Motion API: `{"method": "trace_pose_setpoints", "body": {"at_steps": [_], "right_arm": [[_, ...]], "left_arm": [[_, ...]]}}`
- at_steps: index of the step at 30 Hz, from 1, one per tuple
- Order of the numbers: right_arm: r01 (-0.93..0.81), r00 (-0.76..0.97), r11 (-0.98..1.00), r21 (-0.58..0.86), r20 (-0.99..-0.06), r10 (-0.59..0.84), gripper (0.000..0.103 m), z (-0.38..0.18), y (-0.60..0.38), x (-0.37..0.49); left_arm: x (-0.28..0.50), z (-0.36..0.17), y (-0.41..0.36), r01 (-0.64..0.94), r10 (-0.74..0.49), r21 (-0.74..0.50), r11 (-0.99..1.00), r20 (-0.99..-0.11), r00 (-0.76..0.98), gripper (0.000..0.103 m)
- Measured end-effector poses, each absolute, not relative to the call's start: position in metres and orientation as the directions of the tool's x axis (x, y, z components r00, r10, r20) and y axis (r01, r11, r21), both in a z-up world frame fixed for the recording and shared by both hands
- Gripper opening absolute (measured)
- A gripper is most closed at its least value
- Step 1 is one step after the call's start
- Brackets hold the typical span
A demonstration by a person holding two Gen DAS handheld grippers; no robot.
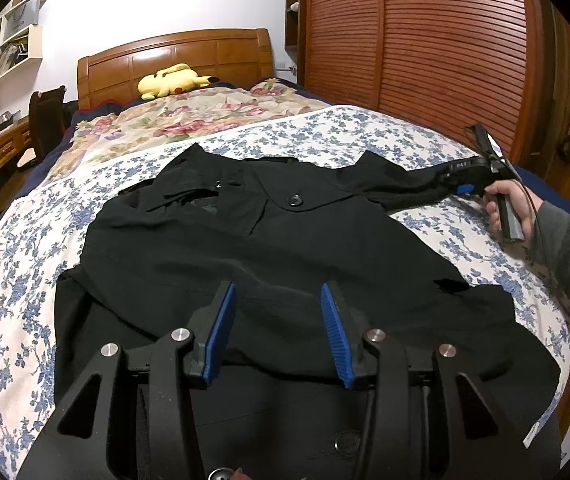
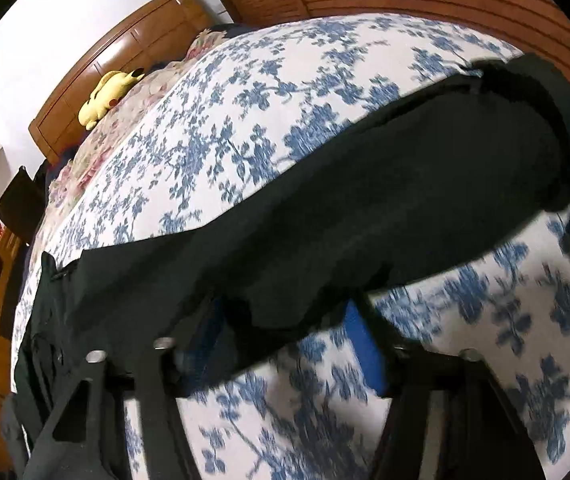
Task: Fold large clothes
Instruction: 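Close the right tool on the black sleeve cuff, then carry the held sleeve with the right tool across the coat front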
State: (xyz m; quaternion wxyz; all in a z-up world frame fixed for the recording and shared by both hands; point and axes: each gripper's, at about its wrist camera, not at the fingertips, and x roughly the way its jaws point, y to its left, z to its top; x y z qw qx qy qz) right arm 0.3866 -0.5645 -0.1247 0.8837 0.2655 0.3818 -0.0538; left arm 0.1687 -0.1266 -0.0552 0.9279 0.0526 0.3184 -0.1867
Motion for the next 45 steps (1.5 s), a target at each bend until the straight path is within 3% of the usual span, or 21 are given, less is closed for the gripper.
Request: {"method": "trace_pose_setpoints", "body": {"at_steps": [2,8,19,22,26,31,35,40,42,45], "right_arm": [[0.271,0.703,0.870,0.411,-0.702,0.113,0.014,-0.121,-0.559,0.392],[0.132,0.792,0.933,0.335,-0.602,0.104,0.007,-0.072,-0.516,0.382],[-0.282,0.801,0.934,0.221,-0.481,0.356,0.007,0.015,-0.375,0.320],[-0.391,0.766,0.902,0.183,-0.480,0.429,0.007,0.022,-0.337,0.294],[-0.487,0.690,0.862,0.141,-0.543,0.479,0.007,0.011,-0.291,0.268],[-0.530,0.613,0.836,0.140,-0.618,0.492,0.007,-0.015,-0.262,0.250],[-0.488,0.585,0.867,0.098,-0.701,0.408,0.009,-0.039,-0.255,0.256],[-0.479,0.576,0.875,0.065,-0.729,0.370,0.010,-0.033,-0.243,0.257],[-0.482,0.602,0.876,0.032,-0.714,0.358,0.014,-0.016,-0.245,0.258],[-0.498,0.640,0.867,-0.010,-0.678,0.360,0.031,0.013,-0.243,0.249]], "left_arm": [[0.169,-0.056,-0.125,0.379,-0.312,-0.023,0.925,-0.612,0.726,0.045],[0.167,-0.050,-0.120,0.380,-0.323,-0.038,0.924,-0.605,0.727,0.045],[0.159,-0.040,-0.109,0.375,-0.329,-0.047,0.926,-0.587,0.739,0.045],[0.159,-0.039,-0.105,0.364,-0.319,-0.044,0.930,-0.586,0.745,0.045],[0.157,-0.037,-0.097,0.344,-0.293,-0.025,0.939,-0.580,0.760,0.045],[0.154,-0.034,-0.087,0.331,-0.288,-0.032,0.943,-0.575,0.766,0.045],[0.155,-0.034,-0.078,0.316,-0.283,-0.046,0.948,-0.580,0.764,0.045],[0.156,-0.033,-0.068,0.307,-0.284,-0.061,0.950,-0.580,0.763,0.045],[0.156,-0.032,-0.065,0.303,-0.281,-0.061,0.951,-0.576,0.767,0.045],[0.157,-0.031,-0.060,0.294,-0.276,-0.064,0.954,-0.575,0.770,0.045]]}}
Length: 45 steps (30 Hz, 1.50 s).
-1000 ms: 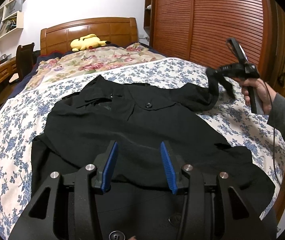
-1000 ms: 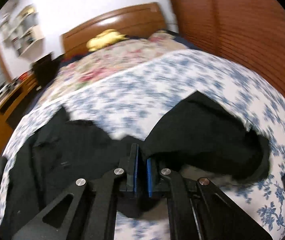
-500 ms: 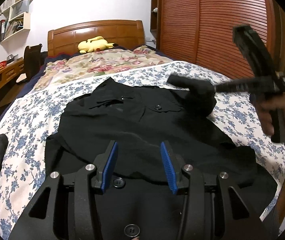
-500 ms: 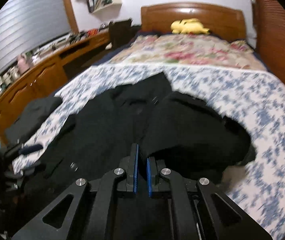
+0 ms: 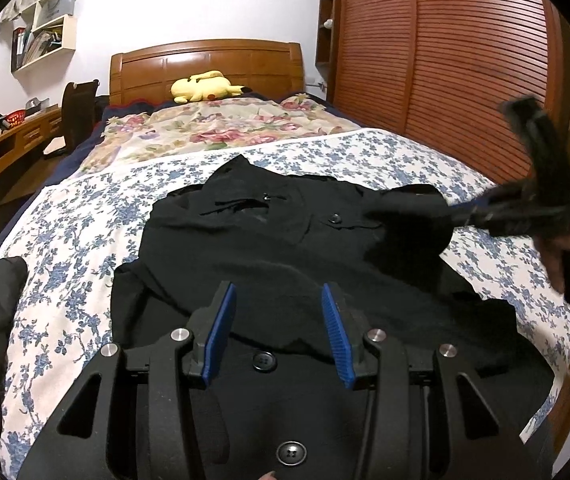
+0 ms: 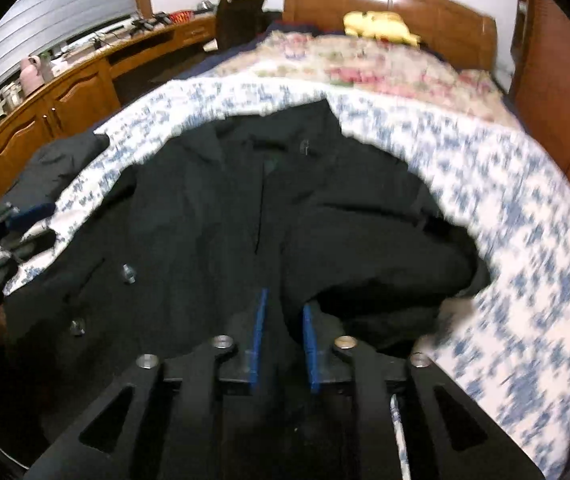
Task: Fold large clothes
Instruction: 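Carry the held sleeve with the right tool across the coat front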
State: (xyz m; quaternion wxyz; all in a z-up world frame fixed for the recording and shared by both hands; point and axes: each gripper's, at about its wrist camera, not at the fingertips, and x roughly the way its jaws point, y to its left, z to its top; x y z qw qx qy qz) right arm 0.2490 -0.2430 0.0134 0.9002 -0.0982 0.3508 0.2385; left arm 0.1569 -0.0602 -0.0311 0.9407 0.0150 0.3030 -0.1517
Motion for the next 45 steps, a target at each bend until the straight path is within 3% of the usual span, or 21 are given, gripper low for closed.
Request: {"method": "trace_pose_setpoints", "body": {"at_steps": [2,5,10,18,22,31,32,33,34,35,38,45], "right_arm": [[-0.496,0.662,0.867,-0.044,-0.666,0.344,0.046,0.027,-0.240,0.248],[-0.470,0.685,0.882,-0.041,-0.647,0.335,0.052,0.039,-0.247,0.252],[-0.393,0.716,0.919,-0.028,-0.636,0.287,0.056,0.032,-0.268,0.263],[-0.233,0.672,0.973,0.007,-0.721,0.166,0.060,-0.023,-0.296,0.329],[-0.195,0.614,0.973,0.125,-0.758,0.220,0.067,-0.047,-0.308,0.357],[-0.179,0.571,0.949,0.260,-0.758,0.315,0.068,-0.076,-0.300,0.383],[-0.181,0.576,0.947,0.264,-0.752,0.320,0.066,-0.076,-0.299,0.383],[-0.189,0.596,0.949,0.252,-0.739,0.315,0.057,-0.076,-0.301,0.384],[-0.207,0.622,0.953,0.220,-0.722,0.301,0.030,-0.071,-0.299,0.379],[-0.220,0.640,0.957,0.189,-0.713,0.288,0.013,-0.067,-0.299,0.375],[-0.238,0.686,0.958,0.161,-0.671,0.283,0.007,-0.048,-0.297,0.361],[-0.325,0.790,0.941,0.095,-0.520,0.325,0.006,0.020,-0.277,0.301]], "left_arm": [[0.158,-0.031,-0.057,0.287,-0.272,-0.067,0.956,-0.574,0.772,0.045],[0.161,-0.032,-0.056,0.282,-0.271,-0.073,0.957,-0.577,0.770,0.045],[0.160,-0.032,-0.058,0.287,-0.267,-0.060,0.956,-0.578,0.771,0.045],[0.161,-0.034,-0.060,0.292,-0.267,-0.053,0.955,-0.582,0.768,0.045],[0.162,-0.035,-0.061,0.294,-0.267,-0.052,0.954,-0.586,0.765,0.045],[0.163,-0.038,-0.062,0.296,-0.260,-0.040,0.954,-0.598,0.758,0.045],[0.163,-0.039,-0.062,0.296,-0.259,-0.038,0.955,-0.598,0.758,0.045],[0.163,-0.039,-0.062,0.295,-0.258,-0.037,0.955,-0.599,0.758,0.045],[0.163,-0.039,-0.062,0.294,-0.255,-0.035,0.955,-0.600,0.759,0.045],[0.163,-0.039,-0.062,0.293,-0.252,-0.032,0.956,-0.601,0.759,0.045],[0.162,-0.039,-0.059,0.293,-0.250,-0.026,0.956,-0.600,0.760,0.045],[0.153,-0.034,-0.043,0.290,-0.261,-0.045,0.956,-0.582,0.770,0.045]]}}
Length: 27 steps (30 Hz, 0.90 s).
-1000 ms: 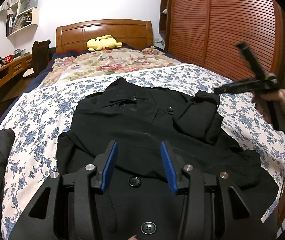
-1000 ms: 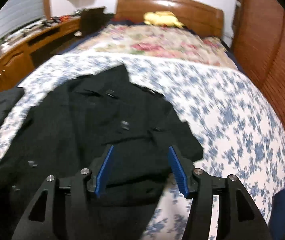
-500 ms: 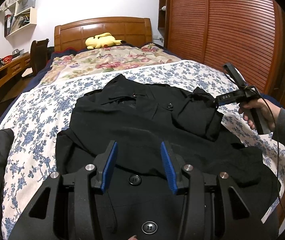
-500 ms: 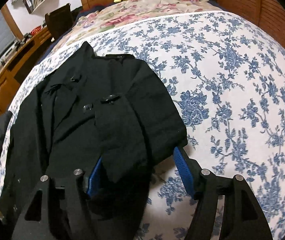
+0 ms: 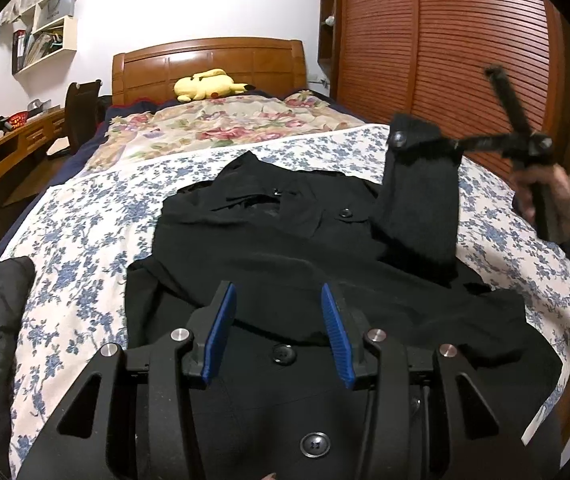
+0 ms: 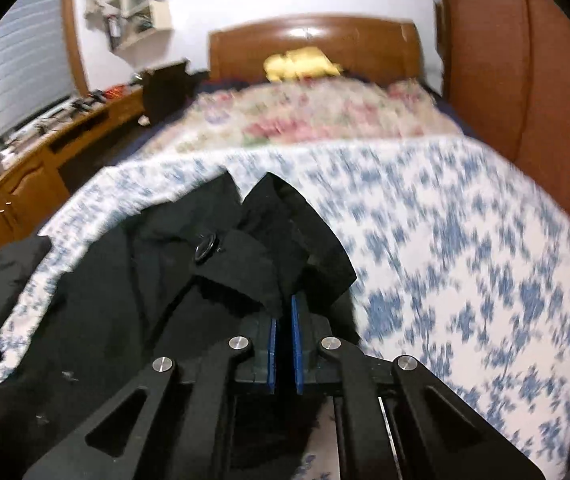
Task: Fold large clothes
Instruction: 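Carry the held sleeve with the right tool across the coat front, then lay the sleeve on the coat front and open the right tool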
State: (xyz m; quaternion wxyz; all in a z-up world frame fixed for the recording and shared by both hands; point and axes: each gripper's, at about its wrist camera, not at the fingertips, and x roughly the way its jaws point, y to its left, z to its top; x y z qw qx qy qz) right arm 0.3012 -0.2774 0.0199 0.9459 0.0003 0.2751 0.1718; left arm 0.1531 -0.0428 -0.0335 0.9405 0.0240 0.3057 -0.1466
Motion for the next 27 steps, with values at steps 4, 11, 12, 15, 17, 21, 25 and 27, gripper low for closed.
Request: {"method": "trace_pose_setpoints", "body": {"at_steps": [4,11,12,15,17,21,25,27], "right_arm": [[-0.424,0.794,0.905,0.046,-0.461,0.396,0.006,0.052,-0.240,0.260],[-0.567,0.763,0.823,-0.031,-0.398,0.510,0.006,0.069,-0.170,0.192],[-0.571,0.765,0.820,-0.040,-0.390,0.513,0.006,0.071,-0.162,0.185],[-0.606,0.755,0.793,-0.065,-0.359,0.548,0.006,0.076,-0.144,0.165],[-0.635,0.737,0.771,-0.058,-0.346,0.581,0.006,0.078,-0.136,0.154],[-0.672,0.703,0.738,-0.051,-0.356,0.616,0.006,0.069,-0.134,0.138],[-0.706,0.661,0.708,-0.035,-0.391,0.640,0.006,0.056,-0.132,0.134],[-0.722,0.634,0.692,-0.027,-0.425,0.645,0.006,0.047,-0.129,0.142]], "left_arm": [[0.148,-0.030,-0.027,0.273,-0.260,-0.066,0.960,-0.577,0.775,0.045],[0.135,-0.023,0.002,0.249,-0.244,-0.068,0.966,-0.555,0.795,0.045],[0.133,-0.022,0.005,0.245,-0.239,-0.064,0.967,-0.552,0.799,0.045],[0.126,-0.019,0.017,0.228,-0.217,-0.048,0.972,-0.542,0.812,0.045],[0.121,-0.018,0.027,0.219,-0.211,-0.049,0.975,-0.535,0.818,0.045],[0.117,-0.018,0.045,0.194,-0.192,-0.053,0.979,-0.535,0.822,0.045],[0.113,-0.020,0.061,0.167,-0.172,-0.058,0.984,-0.537,0.826,0.045],[0.112,-0.021,0.068,0.157,-0.166,-0.062,0.986,-0.538,0.826,0.045]]}}
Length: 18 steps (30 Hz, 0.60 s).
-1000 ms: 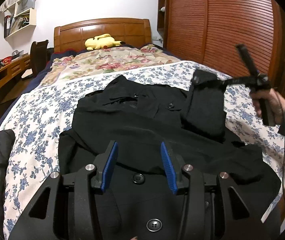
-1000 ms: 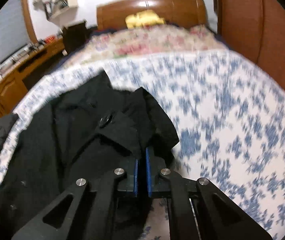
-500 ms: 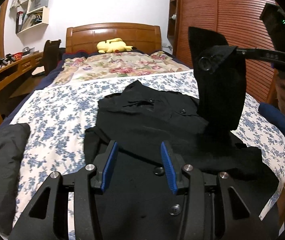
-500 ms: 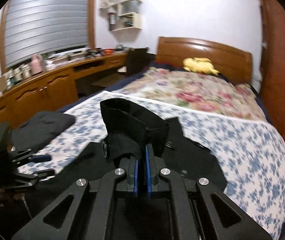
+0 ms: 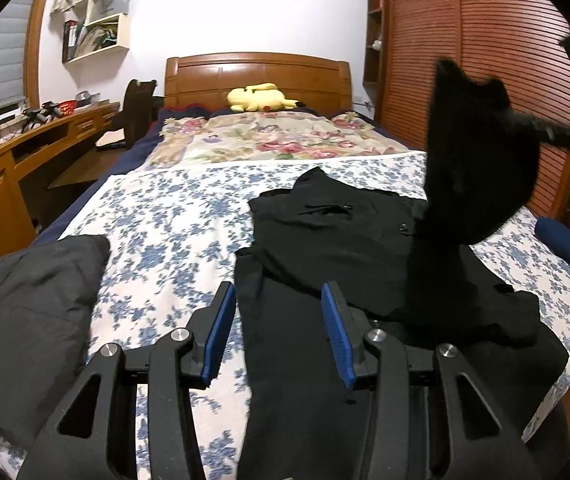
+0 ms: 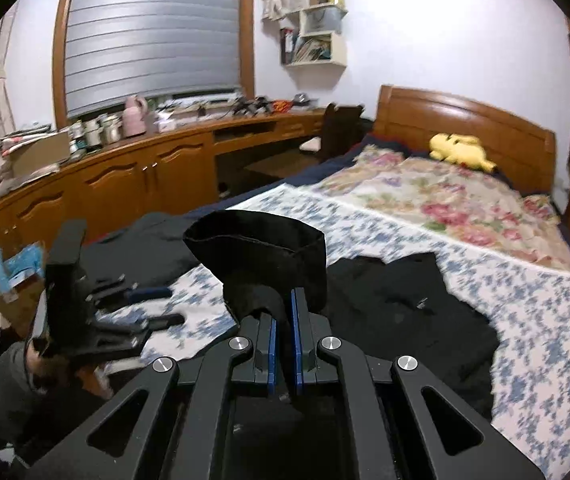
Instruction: Fold large clothes
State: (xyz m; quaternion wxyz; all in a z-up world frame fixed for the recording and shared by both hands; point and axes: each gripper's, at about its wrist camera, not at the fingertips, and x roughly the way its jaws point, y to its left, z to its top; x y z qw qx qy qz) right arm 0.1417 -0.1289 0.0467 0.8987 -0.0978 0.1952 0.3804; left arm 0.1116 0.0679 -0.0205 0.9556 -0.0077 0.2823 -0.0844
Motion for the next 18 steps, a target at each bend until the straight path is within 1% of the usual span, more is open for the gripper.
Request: {"method": "trace_pose_setpoints", "body": {"at_steps": [3,7,9,10,11,13,14,16,18], "right_arm": [[-0.712,0.629,0.701,-0.039,-0.481,0.611,0.007,0.039,-0.121,0.144],[-0.693,0.617,0.720,-0.037,-0.547,0.566,0.012,0.029,-0.120,0.157],[-0.685,0.621,0.726,-0.055,-0.565,0.544,0.020,0.038,-0.113,0.163],[-0.682,0.626,0.728,-0.066,-0.567,0.535,0.027,0.039,-0.112,0.163],[-0.682,0.628,0.728,-0.072,-0.569,0.532,0.039,0.042,-0.112,0.158],[-0.691,0.607,0.721,-0.058,-0.587,0.536,0.052,0.045,-0.103,0.151],[-0.697,0.600,0.715,-0.060,-0.595,0.535,0.055,0.045,-0.101,0.150],[-0.703,0.608,0.706,-0.090,-0.591,0.530,0.056,0.051,-0.098,0.142],[-0.714,0.598,0.695,-0.081,-0.588,0.545,0.056,0.056,-0.096,0.134]], "left_arm": [[0.111,-0.021,0.077,0.147,-0.162,-0.071,0.987,-0.537,0.828,0.045],[0.110,-0.022,0.081,0.148,-0.164,-0.074,0.986,-0.537,0.828,0.045],[0.110,-0.023,0.080,0.151,-0.165,-0.072,0.986,-0.539,0.826,0.045],[0.110,-0.023,0.080,0.152,-0.166,-0.070,0.986,-0.541,0.825,0.045],[0.110,-0.024,0.078,0.154,-0.166,-0.067,0.986,-0.543,0.823,0.045],[0.111,-0.025,0.075,0.158,-0.165,-0.061,0.986,-0.547,0.821,0.045],[0.111,-0.025,0.074,0.160,-0.165,-0.058,0.985,-0.549,0.820,0.045],[0.113,-0.026,0.072,0.162,-0.165,-0.055,0.985,-0.552,0.817,0.045],[0.113,-0.027,0.069,0.163,-0.164,-0.053,0.985,-0.555,0.816,0.045]]}}
